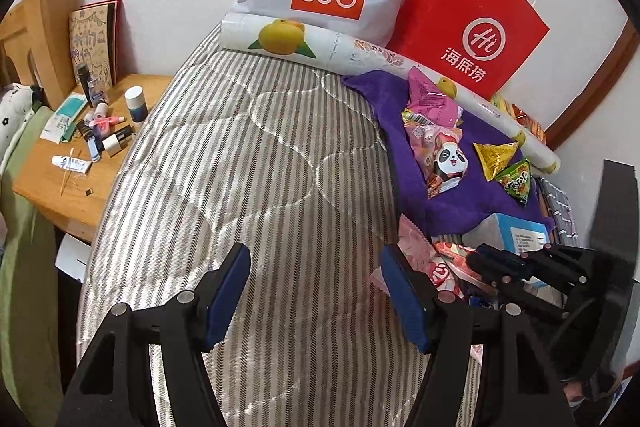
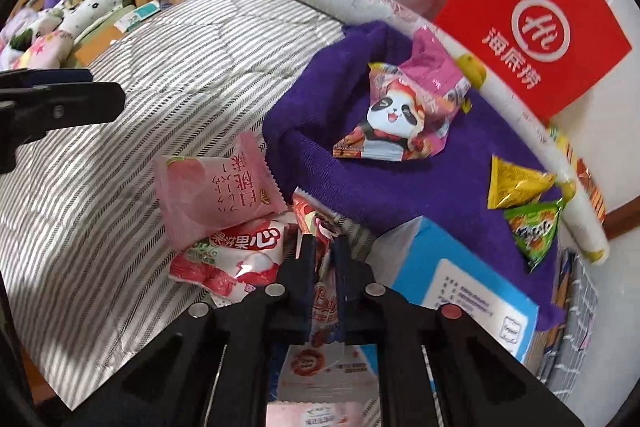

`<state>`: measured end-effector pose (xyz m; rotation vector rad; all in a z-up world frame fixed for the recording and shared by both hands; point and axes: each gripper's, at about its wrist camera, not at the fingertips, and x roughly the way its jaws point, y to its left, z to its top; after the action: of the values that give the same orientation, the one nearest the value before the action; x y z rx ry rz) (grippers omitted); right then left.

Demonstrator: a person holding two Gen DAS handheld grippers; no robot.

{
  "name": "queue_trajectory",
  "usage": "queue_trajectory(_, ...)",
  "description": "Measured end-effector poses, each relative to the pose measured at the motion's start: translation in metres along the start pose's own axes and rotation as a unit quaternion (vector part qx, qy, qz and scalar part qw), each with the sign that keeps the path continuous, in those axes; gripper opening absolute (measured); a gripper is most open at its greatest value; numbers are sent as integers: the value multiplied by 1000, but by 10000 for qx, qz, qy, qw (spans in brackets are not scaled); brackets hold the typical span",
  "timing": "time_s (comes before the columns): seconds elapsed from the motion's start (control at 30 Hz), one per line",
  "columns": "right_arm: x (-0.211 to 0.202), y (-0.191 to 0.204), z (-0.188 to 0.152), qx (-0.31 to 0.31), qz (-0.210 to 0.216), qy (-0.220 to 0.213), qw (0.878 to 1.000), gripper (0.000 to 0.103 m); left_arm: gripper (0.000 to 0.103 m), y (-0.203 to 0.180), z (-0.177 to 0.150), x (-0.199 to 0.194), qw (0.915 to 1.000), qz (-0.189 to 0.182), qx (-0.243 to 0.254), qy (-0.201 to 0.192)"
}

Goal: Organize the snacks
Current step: 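Grasp the Lotso-print stick snack with the right tool while the left tool grasps the pink peach candy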

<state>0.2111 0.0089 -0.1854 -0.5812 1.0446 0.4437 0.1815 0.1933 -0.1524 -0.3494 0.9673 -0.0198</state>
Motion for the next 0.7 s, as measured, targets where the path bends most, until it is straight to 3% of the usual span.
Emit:
queue_trajectory(0.23,-44,-22,-20,490,307,-516,9970,5,66,-27,-3,5,9993,-261,269,54)
queue_trajectory(0.43,-87,-52,-73,985,574,-1033,9881,5,66,-60,-8,29,9970,-167,701,282)
queue_trajectory(0.53,-94,-70,-104,1273,740,-1033,9837,5,66,-72,-12,43,9947,11,950,394)
queue_trajectory(0.6,-95,-81,-125,1576,1098,-1030,9760,5,66,-79,-15,51,9930,113,1081,466)
queue_trajectory(0.7,-90,-85,-147,1695,981,-1016,9754,5,66,-85,-18,61,9909,224,1210,541)
